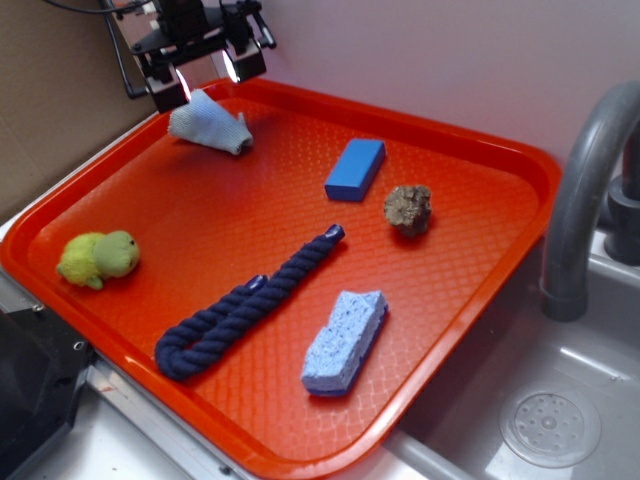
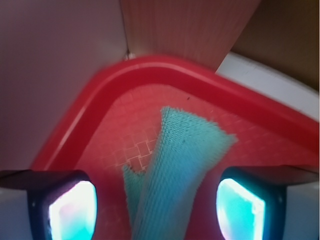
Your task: Grab the blue cloth.
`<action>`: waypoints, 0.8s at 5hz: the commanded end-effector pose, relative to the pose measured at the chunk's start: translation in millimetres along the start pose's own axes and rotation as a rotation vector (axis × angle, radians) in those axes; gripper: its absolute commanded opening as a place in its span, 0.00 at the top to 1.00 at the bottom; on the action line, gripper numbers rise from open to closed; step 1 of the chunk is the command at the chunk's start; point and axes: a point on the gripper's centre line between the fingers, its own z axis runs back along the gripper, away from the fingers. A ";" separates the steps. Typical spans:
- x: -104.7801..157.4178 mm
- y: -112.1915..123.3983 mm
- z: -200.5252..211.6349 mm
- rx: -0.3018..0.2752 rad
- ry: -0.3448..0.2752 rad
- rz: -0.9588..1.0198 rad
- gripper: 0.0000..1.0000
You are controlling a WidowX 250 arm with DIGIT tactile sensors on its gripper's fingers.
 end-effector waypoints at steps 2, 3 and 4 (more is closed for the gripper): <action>3.1 12.9 -38.7 -0.081 0.160 -0.065 1.00; 1.8 11.9 -36.8 -0.113 0.139 -0.085 1.00; 10.7 18.3 -13.1 -0.120 0.113 -0.189 1.00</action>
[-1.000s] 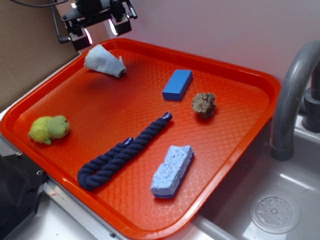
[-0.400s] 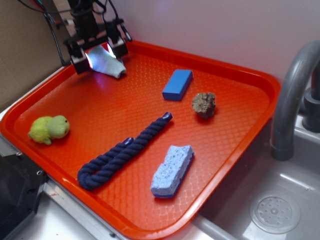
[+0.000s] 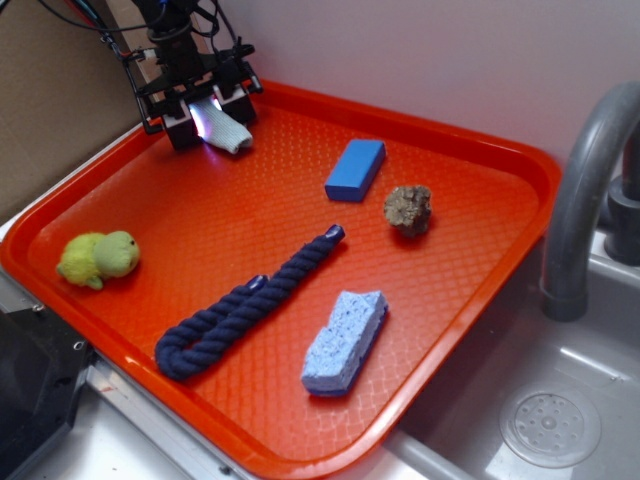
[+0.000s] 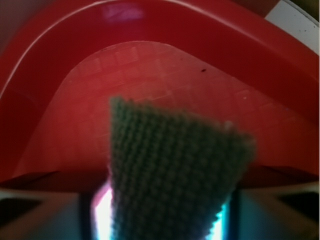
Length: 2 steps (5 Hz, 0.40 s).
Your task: Grab the blue cloth.
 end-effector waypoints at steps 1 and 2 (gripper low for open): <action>-0.3 16.2 74.4 0.006 -0.068 -0.361 1.00; -25.3 9.9 104.7 -0.001 0.013 -0.608 1.00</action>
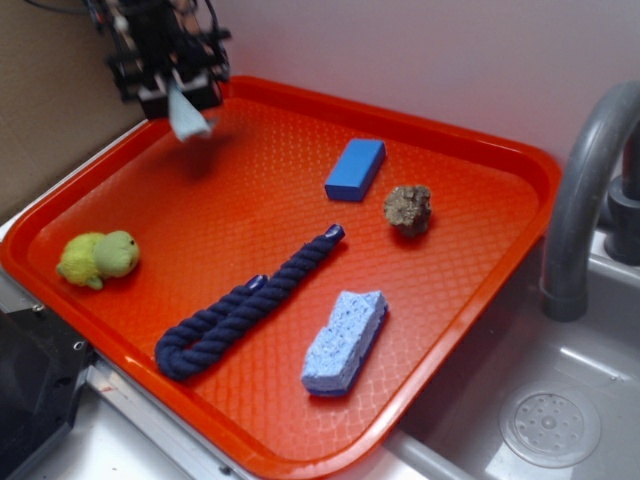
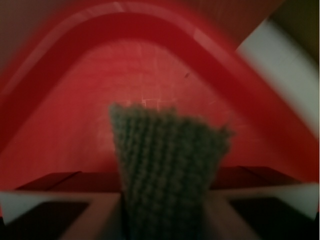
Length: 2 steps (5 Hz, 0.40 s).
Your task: Grab the blue cloth.
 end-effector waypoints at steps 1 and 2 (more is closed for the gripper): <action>-44.5 -16.4 85.8 -0.060 0.047 -0.506 1.00; -76.3 -36.3 119.1 -0.093 0.061 -0.754 1.00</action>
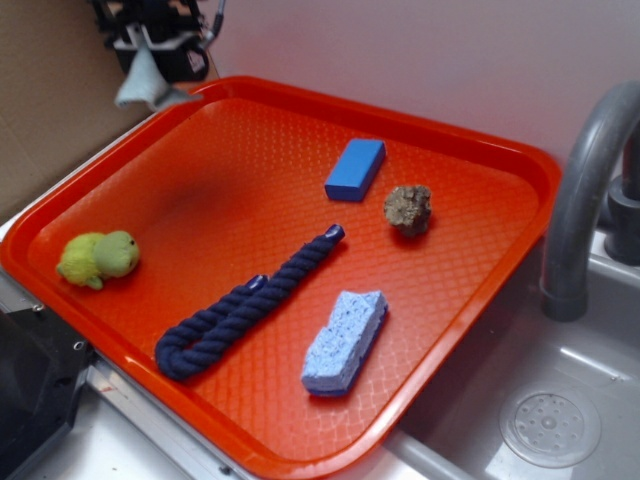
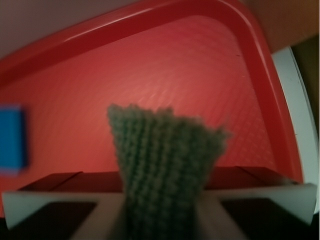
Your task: Grab the blue cloth.
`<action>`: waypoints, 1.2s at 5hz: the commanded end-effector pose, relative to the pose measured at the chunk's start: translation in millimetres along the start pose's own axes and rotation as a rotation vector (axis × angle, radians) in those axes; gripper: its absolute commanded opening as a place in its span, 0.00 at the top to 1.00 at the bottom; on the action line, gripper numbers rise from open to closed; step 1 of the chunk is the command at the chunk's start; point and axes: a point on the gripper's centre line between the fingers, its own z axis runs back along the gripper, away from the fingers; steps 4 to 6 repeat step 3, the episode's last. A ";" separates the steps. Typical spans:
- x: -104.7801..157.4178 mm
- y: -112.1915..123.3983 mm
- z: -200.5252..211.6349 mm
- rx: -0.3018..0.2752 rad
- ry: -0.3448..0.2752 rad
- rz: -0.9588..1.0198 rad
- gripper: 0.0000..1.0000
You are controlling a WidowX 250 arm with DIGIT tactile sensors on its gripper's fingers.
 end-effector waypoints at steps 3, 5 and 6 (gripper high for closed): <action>-7.6 -60.0 104.5 -0.074 -0.244 -0.474 1.00; -7.6 -60.0 104.5 -0.074 -0.244 -0.474 1.00; -7.6 -60.0 104.5 -0.074 -0.244 -0.474 1.00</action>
